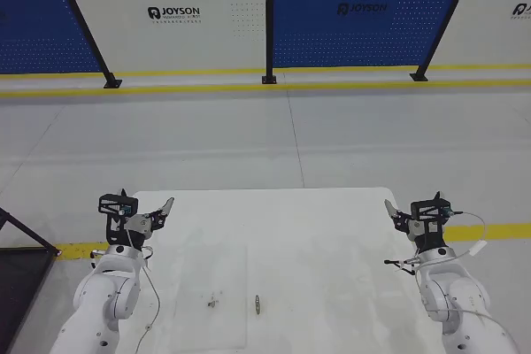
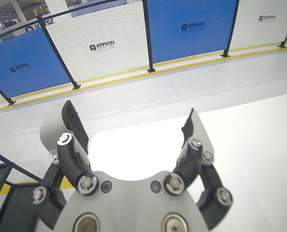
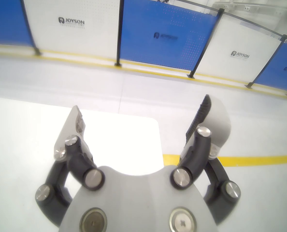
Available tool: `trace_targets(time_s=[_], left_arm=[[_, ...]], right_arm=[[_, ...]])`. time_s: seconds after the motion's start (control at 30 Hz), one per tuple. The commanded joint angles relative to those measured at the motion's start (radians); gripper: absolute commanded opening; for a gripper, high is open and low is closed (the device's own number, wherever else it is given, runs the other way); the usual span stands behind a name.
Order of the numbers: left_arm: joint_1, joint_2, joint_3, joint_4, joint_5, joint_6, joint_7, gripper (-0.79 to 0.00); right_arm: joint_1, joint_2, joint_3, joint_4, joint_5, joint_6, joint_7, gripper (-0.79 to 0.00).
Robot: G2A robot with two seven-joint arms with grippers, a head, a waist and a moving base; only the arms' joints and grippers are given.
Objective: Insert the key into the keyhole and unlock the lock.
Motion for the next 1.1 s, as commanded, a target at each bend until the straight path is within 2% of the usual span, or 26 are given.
trace_targets(time_s=[0.0, 0.53, 0.67, 0.83, 1.07], left_arm=[[0.000, 0.000, 0.000, 0.000, 0.000, 0.000, 0.000, -0.001], [0.002, -0.001, 0.003, -0.001, -0.008, -0.009, -0.001, 0.000], [0.032, -0.001, -0.006, -0.041, -0.029, -0.043, -0.019, 0.000], [0.138, 0.002, -0.054, -0.137, -0.099, -0.132, -0.046, 0.000], [0.426, 0.012, -0.144, -0.291, -0.129, -0.350, -0.086, 0.000]], right_arm=[[0.000, 0.000, 0.000, 0.000, 0.000, 0.000, 0.000, -0.001], [0.000, 0.000, 0.000, 0.000, 0.000, 0.000, 0.000, 0.000], [0.000, 0.000, 0.000, 0.000, 0.000, 0.000, 0.000, 0.000], [0.000, 0.000, 0.000, 0.000, 0.000, 0.000, 0.000, 0.000], [0.000, 0.000, 0.000, 0.000, 0.000, 0.000, 0.000, 0.000]])
